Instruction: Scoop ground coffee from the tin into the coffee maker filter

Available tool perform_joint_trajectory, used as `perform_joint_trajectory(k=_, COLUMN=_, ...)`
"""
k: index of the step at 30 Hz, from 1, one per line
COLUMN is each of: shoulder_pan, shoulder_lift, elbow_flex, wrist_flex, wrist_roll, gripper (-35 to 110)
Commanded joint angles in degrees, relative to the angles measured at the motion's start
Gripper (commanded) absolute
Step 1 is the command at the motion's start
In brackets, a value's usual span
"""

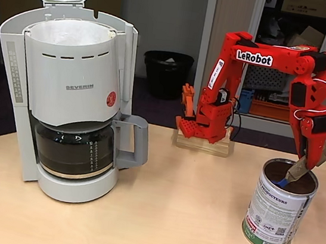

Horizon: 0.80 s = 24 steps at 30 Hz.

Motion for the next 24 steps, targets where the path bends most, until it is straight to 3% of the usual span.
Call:
perform_joint_trajectory(k=1, shoulder_pan=-0.5, shoulder_lift=-0.9, elbow_flex=-3.4, wrist_flex=2.3, wrist_roll=0.0, gripper=0)
perform_joint_trajectory(k=16, shoulder_pan=0.1, shoulder_lift=-6.9, elbow_flex=-19.7, wrist_flex=9.1, wrist_roll=-1.8, gripper=0)
perform_joint_trajectory(k=24, shoulder_pan=0.2, shoulder_lift=-0.3, elbow_flex=-14.2, wrist_flex=10.2, wrist_roll=0.9, gripper=0)
